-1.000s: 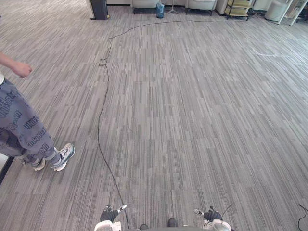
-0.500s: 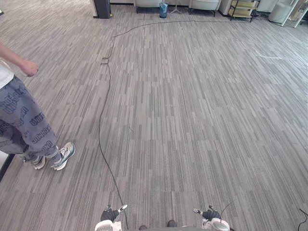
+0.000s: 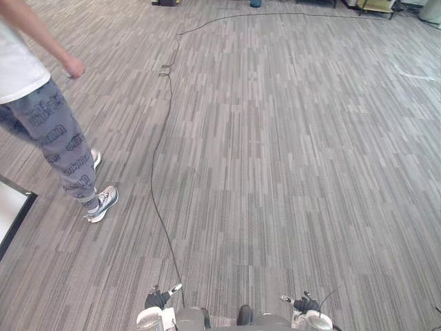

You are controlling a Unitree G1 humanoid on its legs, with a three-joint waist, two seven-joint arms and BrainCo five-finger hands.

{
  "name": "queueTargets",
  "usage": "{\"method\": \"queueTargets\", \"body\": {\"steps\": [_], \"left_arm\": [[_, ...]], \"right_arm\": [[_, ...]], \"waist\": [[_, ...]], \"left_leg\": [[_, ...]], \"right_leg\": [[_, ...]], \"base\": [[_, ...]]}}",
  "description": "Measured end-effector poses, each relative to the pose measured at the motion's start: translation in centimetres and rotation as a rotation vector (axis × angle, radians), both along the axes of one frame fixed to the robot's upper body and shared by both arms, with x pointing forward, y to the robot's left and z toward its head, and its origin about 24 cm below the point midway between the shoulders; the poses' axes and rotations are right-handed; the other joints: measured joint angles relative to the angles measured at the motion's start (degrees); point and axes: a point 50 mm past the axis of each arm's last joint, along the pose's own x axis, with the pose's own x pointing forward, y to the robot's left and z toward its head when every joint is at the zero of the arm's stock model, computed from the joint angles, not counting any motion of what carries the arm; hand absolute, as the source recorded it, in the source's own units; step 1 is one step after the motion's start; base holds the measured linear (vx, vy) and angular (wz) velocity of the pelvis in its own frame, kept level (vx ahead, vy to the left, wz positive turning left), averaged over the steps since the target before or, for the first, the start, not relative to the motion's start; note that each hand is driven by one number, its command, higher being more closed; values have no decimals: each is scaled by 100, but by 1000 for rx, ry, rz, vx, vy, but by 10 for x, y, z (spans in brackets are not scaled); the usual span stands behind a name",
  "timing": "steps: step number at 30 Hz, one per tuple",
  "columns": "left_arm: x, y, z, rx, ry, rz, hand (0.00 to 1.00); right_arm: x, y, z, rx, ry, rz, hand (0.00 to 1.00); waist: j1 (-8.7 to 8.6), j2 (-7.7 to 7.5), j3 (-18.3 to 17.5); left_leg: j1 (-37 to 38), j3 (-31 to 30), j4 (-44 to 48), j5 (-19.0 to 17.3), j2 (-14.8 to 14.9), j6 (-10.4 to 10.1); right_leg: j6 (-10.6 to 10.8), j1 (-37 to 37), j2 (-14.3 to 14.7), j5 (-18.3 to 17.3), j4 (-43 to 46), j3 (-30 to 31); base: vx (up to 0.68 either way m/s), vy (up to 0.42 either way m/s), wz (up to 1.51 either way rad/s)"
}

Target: Pick up cushions and gather them together orderly.

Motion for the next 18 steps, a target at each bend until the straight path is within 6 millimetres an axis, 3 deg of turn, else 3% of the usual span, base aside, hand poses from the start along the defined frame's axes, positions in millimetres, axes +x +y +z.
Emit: {"method": "queueTargets", "body": {"steps": [2, 4, 5, 6, 7, 8, 9, 10, 11, 12, 13, 14, 15, 16, 17, 18], "left_arm": [[3, -1, 2, -14, -22, 18, 0], [5, -3, 2, -25, -37, 31, 0], [6, -2, 3, -25, -46, 34, 0], [9, 0, 5, -17, -58, 33, 0], [11, 1, 6, -11, -66, 31, 0], [12, 2, 6, -9, -70, 32, 0], [11, 5, 6, -1, -66, 28, 0], [11, 6, 6, 2, -60, 25, 0], [9, 7, 5, 11, -41, 8, 0], [6, 8, 3, 23, -19, -14, 0], [6, 9, 3, 30, -10, -30, 0], [7, 9, 2, 45, 15, -74, 0], [5, 6, -1, 38, 34, -75, 0], [4, 6, -1, 37, 39, -80, 0], [3, 4, -2, 35, 49, -92, 0], [3, 2, -2, 33, 51, -106, 0]], "right_arm": [[1, 0, 0, 2, 1, 1, 0], [1, 0, 0, 0, 5, 5, 0], [-1, 0, -1, 2, 14, 7, 0], [-4, 5, -4, 18, 40, 6, 0], [-1, 9, -4, 26, 32, 12, 0], [0, 11, -3, 28, 25, 11, 0], [0, 14, -4, 32, 27, 18, 0], [-1, 15, -4, 34, 28, 22, 0], [0, 18, -4, 37, 24, 27, 0], [2, 20, -3, 45, 10, 30, 0], [3, 20, -3, 45, 4, 32, 0], [5, 18, -1, 38, -9, 33, 0], [7, 15, 1, 27, -25, 35, 0], [8, 14, 1, 23, -30, 36, 0], [10, 11, 3, 12, -46, 43, 0], [12, 9, 5, 7, -65, 37, 0]], "waist": [[59, -25, 8], [99, -22, 4], [171, -59, 1], [242, -195, -84], [237, -232, -89], [243, -258, -89], [258, -353, -126], [259, -395, -147], [276, -457, -144], [261, -492, -126], [219, -511, -113], [174, -492, -78], [139, -449, -45], [122, -439, -42], [1, -386, -16], [-57, -370, -9]], "left_leg": [[-267, 76, -942, 285, -57, -52], [-445, 128, -2091, 1036, -239, -162], [-436, 171, -2169, 1559, -299, -125], [-423, 309, -1974, 1467, -490, 119], [-533, 319, -1672, 1206, -516, 252], [-565, 341, -1397, 1003, -531, 383], [-482, 419, -1160, 756, -588, 531], [-422, 439, -1142, 691, -634, 563], [-67, 465, -1203, 410, -733, 580], [304, 452, -1325, 224, -821, 569], [441, 427, -1367, 169, -863, 568], [915, 313, -1526, -46, -921, 548], [1391, 284, -1766, -186, -933, 552], [1552, 269, -1867, -221, -933, 552], [2118, 145, -2260, -301, -932, 485], [2471, 72, -2575, -322, -924, 444]], "right_leg": [[221, 171, -284, -199, -12, 117], [523, 351, -568, -398, -119, 263], [584, 422, -696, -482, -208, 352], [491, 539, -904, -514, -284, 470], [297, 536, -925, -313, -239, 646], [351, 523, -961, -108, -51, 755], [578, 446, -1098, 42, 403, 829], [652, 414, -1136, 85, 617, 871], [926, 99, -1221, 316, 1659, 1049], [1271, -320, -1262, 767, 2948, 1250], [1332, -511, -1256, 873, 3462, 1307], [1296, -1044, -1222, 881, 4872, 1217], [983, -1469, -1184, 702, 5644, 1012], [862, -1598, -1174, 631, 5785, 896], [583, -2054, -1092, 410, 5947, 447], [523, -2454, -1010, 255, 5681, 139]], "base": [[408, 253, -23], [459, 315, -31], [448, 310, -38], [619, 339, -30], [637, 321, -8], [773, 370, 10], [617, 324, 15], [716, 367, 5], [535, 241, 2], [524, 215, 2], [481, 142, 16], [464, 85, 12], [455, 63, 8], [460, 44, 9], [476, 28, 22], [485, 19, 27]]}}
